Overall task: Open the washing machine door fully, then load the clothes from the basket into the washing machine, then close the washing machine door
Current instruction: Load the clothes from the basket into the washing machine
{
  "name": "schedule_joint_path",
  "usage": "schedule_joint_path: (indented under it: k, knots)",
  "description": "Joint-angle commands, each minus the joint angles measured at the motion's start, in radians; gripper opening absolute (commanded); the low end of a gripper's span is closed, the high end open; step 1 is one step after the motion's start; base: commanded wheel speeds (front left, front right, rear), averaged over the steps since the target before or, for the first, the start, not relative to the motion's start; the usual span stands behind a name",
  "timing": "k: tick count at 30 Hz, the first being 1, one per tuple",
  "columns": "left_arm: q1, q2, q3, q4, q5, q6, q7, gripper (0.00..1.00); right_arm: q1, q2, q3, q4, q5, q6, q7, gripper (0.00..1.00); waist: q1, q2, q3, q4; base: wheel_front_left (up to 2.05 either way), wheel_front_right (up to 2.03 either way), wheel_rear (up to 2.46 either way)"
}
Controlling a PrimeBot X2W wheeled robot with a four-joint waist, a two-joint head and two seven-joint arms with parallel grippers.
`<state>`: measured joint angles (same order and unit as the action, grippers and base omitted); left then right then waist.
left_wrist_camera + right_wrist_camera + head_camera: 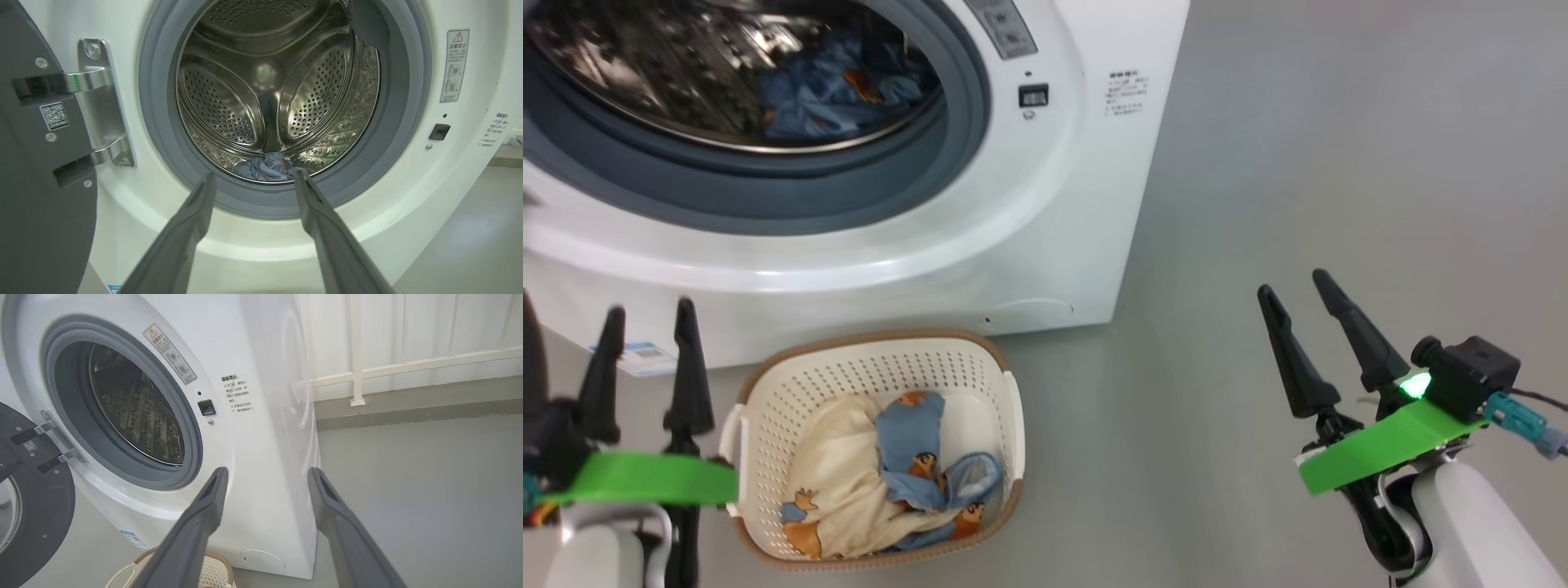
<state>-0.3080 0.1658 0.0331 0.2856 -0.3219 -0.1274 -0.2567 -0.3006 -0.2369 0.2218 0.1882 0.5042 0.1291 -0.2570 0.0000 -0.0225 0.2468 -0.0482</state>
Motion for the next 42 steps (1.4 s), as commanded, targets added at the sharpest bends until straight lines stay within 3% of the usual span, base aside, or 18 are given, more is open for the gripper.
schedule_joint_path:
  k: [1, 19, 42]
  knots:
    - [0.024, 0.019, 0.043, -0.046, -0.006, 0.003, -0.005, 1.00, 0.025, -0.005, 0.028, -0.018, 0.001, 0.002, -0.005, 1.00, 0.0000, 0.0000, -0.042, 0.017, 0.00, 0.00, 0.00]
    - [0.232, -0.044, 0.066, -0.183, 0.014, 0.013, -0.005, 1.00, 0.086, -0.009, 0.044, -0.002, 0.013, 0.002, -0.005, 1.00, 0.0000, 0.0000, -0.140, 0.010, 0.00, 0.00, 0.00]
    - [0.252, -0.075, 0.076, -0.203, 0.032, 0.012, -0.005, 1.00, 0.099, -0.023, 0.029, -0.012, 0.009, 0.002, -0.005, 1.00, 0.0000, 0.0000, -0.137, 0.027, 0.00, 0.00, 0.00]
